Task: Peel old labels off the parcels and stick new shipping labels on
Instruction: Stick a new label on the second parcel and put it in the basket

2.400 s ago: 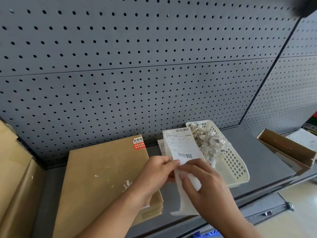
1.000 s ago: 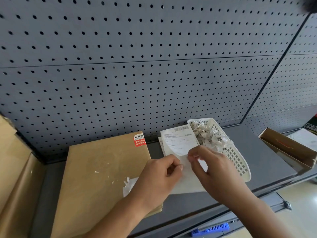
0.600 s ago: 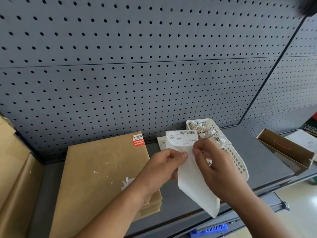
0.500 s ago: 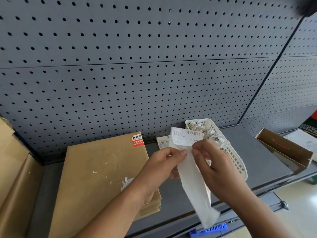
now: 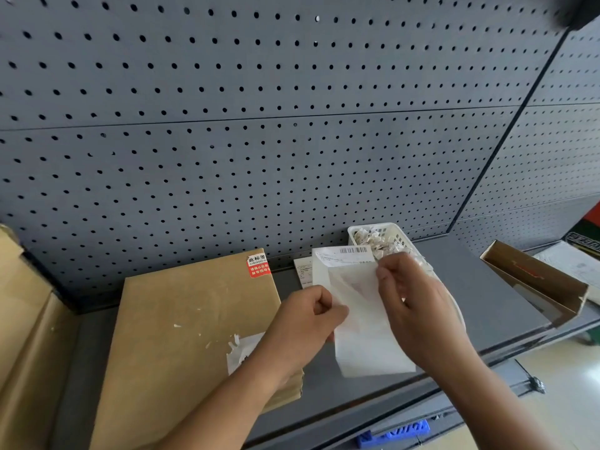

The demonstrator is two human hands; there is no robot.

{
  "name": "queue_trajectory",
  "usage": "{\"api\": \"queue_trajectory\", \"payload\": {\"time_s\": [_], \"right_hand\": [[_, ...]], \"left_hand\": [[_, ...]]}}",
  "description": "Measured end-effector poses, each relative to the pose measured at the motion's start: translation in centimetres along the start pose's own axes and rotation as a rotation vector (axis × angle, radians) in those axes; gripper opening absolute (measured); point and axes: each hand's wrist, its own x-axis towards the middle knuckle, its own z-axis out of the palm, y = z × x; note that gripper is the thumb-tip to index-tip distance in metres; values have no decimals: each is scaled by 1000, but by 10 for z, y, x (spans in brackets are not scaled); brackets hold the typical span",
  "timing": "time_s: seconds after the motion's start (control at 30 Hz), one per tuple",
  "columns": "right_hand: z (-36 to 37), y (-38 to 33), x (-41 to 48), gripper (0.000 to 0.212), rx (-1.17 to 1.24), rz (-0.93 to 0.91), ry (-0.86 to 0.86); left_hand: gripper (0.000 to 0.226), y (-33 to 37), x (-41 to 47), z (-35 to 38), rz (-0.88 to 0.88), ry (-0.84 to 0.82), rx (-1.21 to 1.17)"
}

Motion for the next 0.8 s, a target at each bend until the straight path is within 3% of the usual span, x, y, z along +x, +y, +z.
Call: {"api": "queue_trajectory", "payload": {"time_s": [0.23, 0.4, 0.6, 0.8], "right_hand": [[-13, -14, 17, 16, 87, -8, 121], [-20, -31, 22, 14, 93, -80, 131], [-31, -46, 26, 10, 12, -183, 92], [-49, -61, 29, 10, 2, -313, 210]], "left_hand": [[19, -6, 8, 10, 49, 2, 492], [14, -10, 15, 25, -29, -109, 783], [23, -17, 25, 40, -79, -172, 912], [22, -22, 24, 44, -78, -205, 945]]}}
